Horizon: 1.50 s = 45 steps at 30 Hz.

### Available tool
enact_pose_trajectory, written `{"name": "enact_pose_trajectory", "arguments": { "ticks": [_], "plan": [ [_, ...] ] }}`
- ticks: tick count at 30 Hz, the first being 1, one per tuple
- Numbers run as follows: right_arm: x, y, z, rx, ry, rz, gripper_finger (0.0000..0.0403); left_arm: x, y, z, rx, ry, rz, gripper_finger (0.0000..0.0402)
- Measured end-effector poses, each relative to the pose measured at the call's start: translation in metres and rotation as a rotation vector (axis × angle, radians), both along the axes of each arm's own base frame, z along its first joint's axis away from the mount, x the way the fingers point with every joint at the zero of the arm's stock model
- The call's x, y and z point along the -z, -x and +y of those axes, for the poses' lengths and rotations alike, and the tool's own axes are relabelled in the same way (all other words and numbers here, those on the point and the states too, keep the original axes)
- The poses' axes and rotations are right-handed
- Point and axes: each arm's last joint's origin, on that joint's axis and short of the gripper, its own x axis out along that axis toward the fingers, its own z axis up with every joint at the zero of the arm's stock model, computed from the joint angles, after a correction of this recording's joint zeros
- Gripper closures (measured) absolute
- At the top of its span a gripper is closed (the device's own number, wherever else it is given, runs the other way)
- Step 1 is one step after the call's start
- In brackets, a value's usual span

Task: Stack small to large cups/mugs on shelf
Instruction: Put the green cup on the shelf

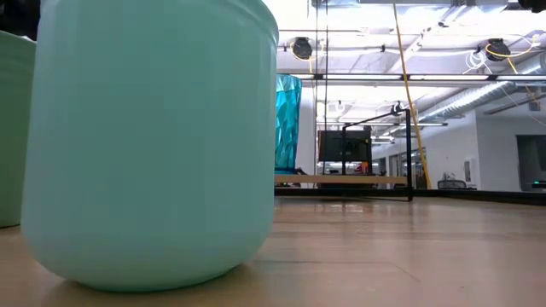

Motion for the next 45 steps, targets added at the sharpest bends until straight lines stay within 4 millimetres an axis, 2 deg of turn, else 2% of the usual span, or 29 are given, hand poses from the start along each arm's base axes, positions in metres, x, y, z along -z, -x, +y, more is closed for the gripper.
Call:
{"name": "enact_pose_trajectory", "arguments": {
  "ticks": [6,9,13,17,21,24,28,31,34,39,45],
  "plan": [
    [0.002,0.0,0.0,0.003,0.014,0.016,0.022,-0.012,0.0,0.0,0.017,0.074,-0.111,0.0376],
    [0.002,0.0,0.0,0.005,0.028,0.02,0.022,-0.017,-0.005,-0.003,0.027,0.027,-0.151,0.0376],
    [0.003,-0.001,0.0,0.008,0.037,0.023,0.022,-0.014,-0.019,-0.009,0.004,-0.062,-0.104,0.0376],
    [0.003,-0.001,0.0,0.011,0.038,0.025,0.022,-0.004,-0.032,-0.015,0.011,-0.082,0.012,0.0376],
    [0.003,-0.001,0.0,0.012,0.037,0.025,0.022,-0.016,-0.038,-0.018,0.022,-0.054,0.109,0.0365],
    [0.003,-0.001,0.0,0.013,0.038,0.026,0.022,-0.036,-0.041,-0.019,0.021,-0.034,0.213,0.0323],
    [0.003,-0.001,0.0,0.013,0.038,0.026,0.022,-0.062,-0.046,-0.022,0.027,-0.001,0.378,0.0242],
    [0.003,-0.001,0.0,0.013,0.038,0.026,0.022,-0.076,-0.052,-0.027,0.084,0.057,0.506,0.0191],
    [0.003,-0.001,0.0,0.013,0.039,0.026,0.022,-0.083,-0.059,-0.032,0.098,0.115,0.627,0.0163],
    [0.004,-0.001,0.0,0.015,0.05,0.027,0.022,-0.079,-0.07,-0.041,0.103,0.149,0.786,0.0157],
    [0.005,-0.001,0.0,0.016,0.06,0.043,0.022,-0.069,-0.079,-0.05,0.147,0.27,0.96,0.0184]
  ]
}}
